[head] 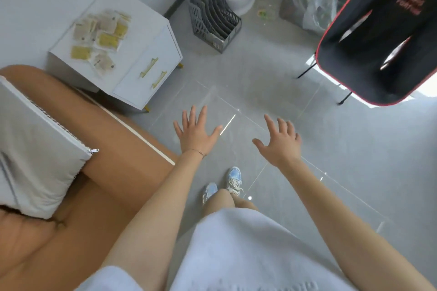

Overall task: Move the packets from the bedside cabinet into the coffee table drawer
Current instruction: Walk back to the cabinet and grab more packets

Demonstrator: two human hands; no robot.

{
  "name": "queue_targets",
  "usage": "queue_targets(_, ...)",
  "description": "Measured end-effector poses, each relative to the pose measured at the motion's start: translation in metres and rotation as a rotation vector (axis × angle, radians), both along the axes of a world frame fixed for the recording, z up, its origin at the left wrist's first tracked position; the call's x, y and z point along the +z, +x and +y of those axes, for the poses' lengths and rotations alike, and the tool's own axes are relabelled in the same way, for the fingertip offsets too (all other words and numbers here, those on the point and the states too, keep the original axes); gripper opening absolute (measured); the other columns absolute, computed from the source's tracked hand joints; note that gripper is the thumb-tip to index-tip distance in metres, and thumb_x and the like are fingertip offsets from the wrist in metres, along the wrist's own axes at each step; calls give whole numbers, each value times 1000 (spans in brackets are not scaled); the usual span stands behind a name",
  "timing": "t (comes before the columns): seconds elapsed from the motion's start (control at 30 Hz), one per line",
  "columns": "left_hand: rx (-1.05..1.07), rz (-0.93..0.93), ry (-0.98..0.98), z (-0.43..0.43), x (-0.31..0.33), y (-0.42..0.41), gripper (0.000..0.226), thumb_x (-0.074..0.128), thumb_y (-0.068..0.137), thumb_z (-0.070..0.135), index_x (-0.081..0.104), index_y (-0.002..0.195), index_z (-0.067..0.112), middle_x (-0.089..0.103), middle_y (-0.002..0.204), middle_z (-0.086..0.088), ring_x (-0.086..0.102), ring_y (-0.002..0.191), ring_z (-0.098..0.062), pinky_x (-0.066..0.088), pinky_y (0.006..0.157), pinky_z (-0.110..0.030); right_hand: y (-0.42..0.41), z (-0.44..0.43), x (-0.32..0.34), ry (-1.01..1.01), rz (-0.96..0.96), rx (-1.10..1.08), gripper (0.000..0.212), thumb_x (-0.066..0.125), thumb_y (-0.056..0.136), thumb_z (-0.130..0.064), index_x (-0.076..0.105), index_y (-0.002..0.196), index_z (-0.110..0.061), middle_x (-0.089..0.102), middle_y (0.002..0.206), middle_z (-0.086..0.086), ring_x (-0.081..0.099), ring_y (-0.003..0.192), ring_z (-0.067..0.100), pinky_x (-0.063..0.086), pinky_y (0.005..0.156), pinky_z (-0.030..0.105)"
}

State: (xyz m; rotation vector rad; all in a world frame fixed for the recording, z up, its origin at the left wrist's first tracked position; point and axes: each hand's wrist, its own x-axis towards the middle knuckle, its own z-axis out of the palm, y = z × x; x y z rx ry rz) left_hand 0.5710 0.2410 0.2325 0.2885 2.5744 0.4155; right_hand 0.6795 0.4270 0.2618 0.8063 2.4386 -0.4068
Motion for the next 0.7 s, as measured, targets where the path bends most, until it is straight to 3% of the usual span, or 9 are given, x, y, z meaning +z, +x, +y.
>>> queue_targets(0.27, 130, 18, -47, -28, -11, -92, 73, 40, 90, 60, 9, 150, 34, -2, 160, -3, -8, 147, -26, -9, 113, -54, -128, 0, -5, 9, 7, 202, 77, 42, 91, -62, 4, 152, -36, 11, 161, 3, 2, 148, 28, 16, 117, 51)
queue_targets(0.7, 274, -23, -153, -114, -18, -249, 78, 35, 88, 66, 2, 151, 34, -6, 160, -2, -10, 146, -29, -5, 116, -56, -339, -71, 1, 8, -27, 500, 76, 39, 93, -61, 0, 153, -35, 8, 161, 3, 1, 148, 29, 16, 117, 51)
